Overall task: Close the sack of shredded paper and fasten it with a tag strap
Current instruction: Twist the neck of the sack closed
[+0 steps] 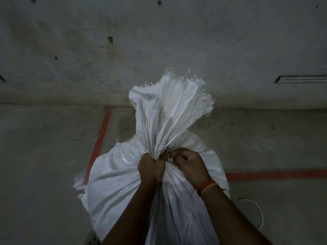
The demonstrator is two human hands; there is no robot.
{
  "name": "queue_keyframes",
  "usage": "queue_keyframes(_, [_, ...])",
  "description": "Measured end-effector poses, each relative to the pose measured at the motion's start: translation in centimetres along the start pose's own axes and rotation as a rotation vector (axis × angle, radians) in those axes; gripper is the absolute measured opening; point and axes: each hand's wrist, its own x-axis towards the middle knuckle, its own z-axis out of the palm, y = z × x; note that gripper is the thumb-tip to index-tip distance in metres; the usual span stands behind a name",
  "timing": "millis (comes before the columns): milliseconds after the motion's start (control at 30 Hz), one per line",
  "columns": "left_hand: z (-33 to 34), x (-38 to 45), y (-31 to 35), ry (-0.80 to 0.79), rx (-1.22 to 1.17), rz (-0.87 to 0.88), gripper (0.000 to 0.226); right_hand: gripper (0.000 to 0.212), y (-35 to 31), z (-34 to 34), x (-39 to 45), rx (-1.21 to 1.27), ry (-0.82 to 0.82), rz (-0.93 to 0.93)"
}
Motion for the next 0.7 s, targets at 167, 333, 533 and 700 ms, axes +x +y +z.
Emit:
queue_keyframes(167, [0.0, 0.2, -0.3, -0.021, -0.063, -0.023, 0.091, 0.02, 0.1, 0.1, 0.3, 0.053, 0.035, 0.055])
queue_keyframes(333, [0.1, 0.3, -0.6, -0.013, -0.072, -0.034, 0.081, 0.023, 0.1, 0.0, 0.2, 0.068, 0.093, 0.045])
queue_keyframes(533, [0.1, 0.2, -0.6, -0.016, -0.027, -0.022, 0.08, 0.05, 0.5, 0.7, -0.6, -0.284, 0.184, -0.049])
queue_keyframes(700, [0.7, 0.2, -1.2, 0.093, 0.205, 0.024, 0.055, 0.065, 3.2, 1.8, -3.1, -0.97, 0.081, -0.279])
